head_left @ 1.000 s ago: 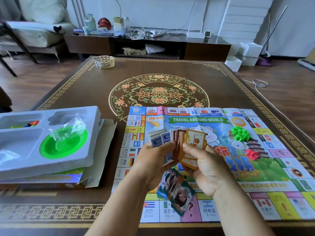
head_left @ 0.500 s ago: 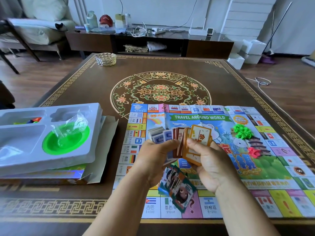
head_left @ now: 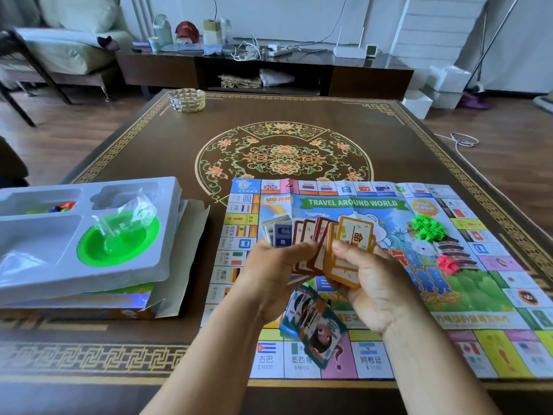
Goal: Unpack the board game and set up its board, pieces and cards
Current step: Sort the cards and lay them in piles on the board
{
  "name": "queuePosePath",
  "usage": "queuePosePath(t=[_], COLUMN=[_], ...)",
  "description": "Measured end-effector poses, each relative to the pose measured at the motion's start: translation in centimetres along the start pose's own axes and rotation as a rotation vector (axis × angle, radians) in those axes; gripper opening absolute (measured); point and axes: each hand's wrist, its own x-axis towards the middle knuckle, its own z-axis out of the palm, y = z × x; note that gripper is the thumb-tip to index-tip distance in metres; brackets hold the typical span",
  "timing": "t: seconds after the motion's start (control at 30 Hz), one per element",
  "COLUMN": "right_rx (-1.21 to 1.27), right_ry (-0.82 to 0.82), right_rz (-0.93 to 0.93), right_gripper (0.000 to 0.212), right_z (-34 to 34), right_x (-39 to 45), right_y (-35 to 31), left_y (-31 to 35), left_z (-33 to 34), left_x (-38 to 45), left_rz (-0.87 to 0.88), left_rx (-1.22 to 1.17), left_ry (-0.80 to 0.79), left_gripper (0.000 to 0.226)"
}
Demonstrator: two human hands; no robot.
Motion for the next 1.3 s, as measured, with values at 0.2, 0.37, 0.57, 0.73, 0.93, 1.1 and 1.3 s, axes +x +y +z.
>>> queuePosePath(t=[0.2,0.37,0.57,0.73,0.93,1.1,1.3], right_rx=[-0.013,0.010,-0.020,0.018,0.094,0.049,0.197], right_ry=[-0.011,0.028,-0.030,0.015,-0.011,-0.058,0.038], right_rz=[-0.007,-0.040,-0.028,-0.025,0.012,0.014,0.021], right_gripper=[0.016,0.017,0.019,0.017,0.018,0.014,0.023], right_z=[0.1,-0.1,0.4,0.3,0.1,0.1,0.0], right_x=[-0.1,0.1,-0.3,0.0,0.1,0.0,1.0], right_y=[0.1,-0.1,0.0,0.0,-0.1,-0.1,0.0], left_y=[-0.1,-0.2,-0.4,-0.4,-0.4,-0.6,-0.6], left_z=[0.1,0.0,0.3,0.0,-0.1,0.0,-0.4], left_x=[0.1,0.1,0.3,0.3,0.7,0.5,1.4], left_rz=[0.033,0.041,0.112,0.056,0.018,0.011,0.028], left_rx=[0.015,-0.012,0.016,-0.032,-0.064,0.037,0.028], left_ry=[0.026,0.024,0.029,0.006,0.082,0.055,0.168], left_gripper=[0.013,0.008,0.011,0.010,0.019,0.028,0.028])
